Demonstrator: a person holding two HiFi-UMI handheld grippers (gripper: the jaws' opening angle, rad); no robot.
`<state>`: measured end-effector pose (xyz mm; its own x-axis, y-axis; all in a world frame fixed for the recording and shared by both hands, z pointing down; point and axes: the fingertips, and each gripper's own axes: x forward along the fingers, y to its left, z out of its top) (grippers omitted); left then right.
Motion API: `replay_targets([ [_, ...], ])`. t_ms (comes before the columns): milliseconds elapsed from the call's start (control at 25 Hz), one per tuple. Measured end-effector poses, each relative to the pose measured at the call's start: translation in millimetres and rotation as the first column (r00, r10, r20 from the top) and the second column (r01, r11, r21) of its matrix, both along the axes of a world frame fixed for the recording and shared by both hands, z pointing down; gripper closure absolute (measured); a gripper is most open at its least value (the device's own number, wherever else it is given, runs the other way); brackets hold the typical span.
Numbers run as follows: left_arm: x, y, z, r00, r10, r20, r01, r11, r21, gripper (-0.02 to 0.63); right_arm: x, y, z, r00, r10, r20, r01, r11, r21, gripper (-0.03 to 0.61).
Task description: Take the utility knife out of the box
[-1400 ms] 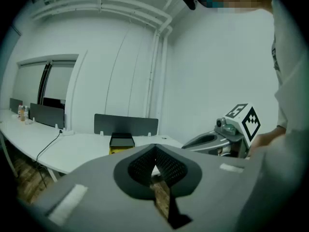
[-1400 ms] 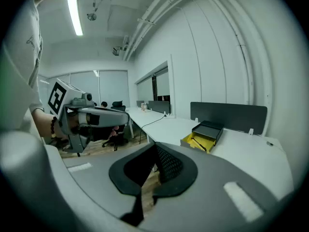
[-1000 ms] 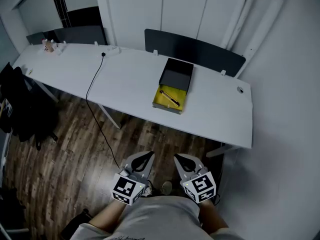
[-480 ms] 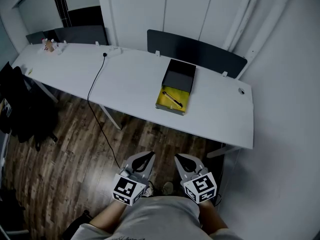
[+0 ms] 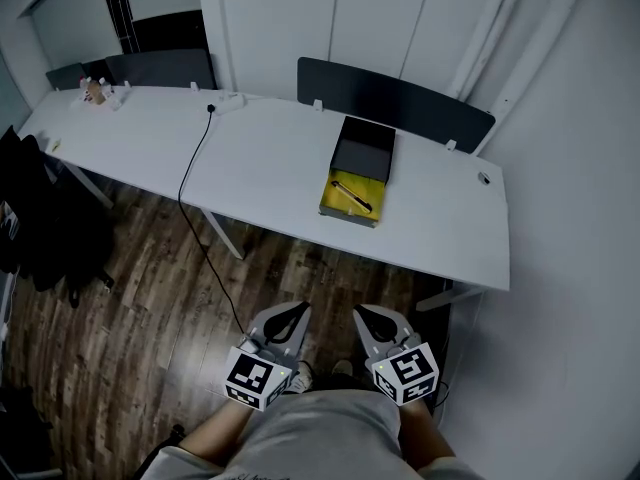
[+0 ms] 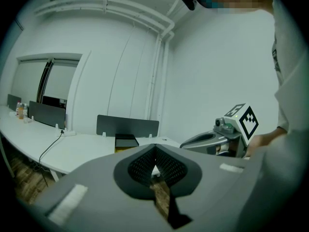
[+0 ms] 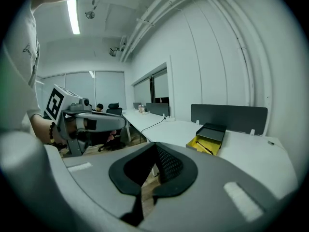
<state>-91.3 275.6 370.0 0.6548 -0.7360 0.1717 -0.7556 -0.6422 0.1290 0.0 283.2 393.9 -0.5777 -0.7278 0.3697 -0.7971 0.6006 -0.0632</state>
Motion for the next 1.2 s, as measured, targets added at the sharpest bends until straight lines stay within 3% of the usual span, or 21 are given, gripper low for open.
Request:
replay_targets([
  [640, -13, -6, 2, 1.000, 0.013, -0.020, -0.013, 1.000, 0.010, 0.614, -11, -2, 2, 1.000, 0.016, -0.017, -0.016, 1.000, 0.008, 0.563],
  [1200, 0, -66, 12, 1.000, 0.017, 0.001, -0.017, 1.000, 0.005, 0.614, -1, -61, 15, 1.000, 0.003, -0.006, -0.003, 1.000, 0.004, 0.563],
])
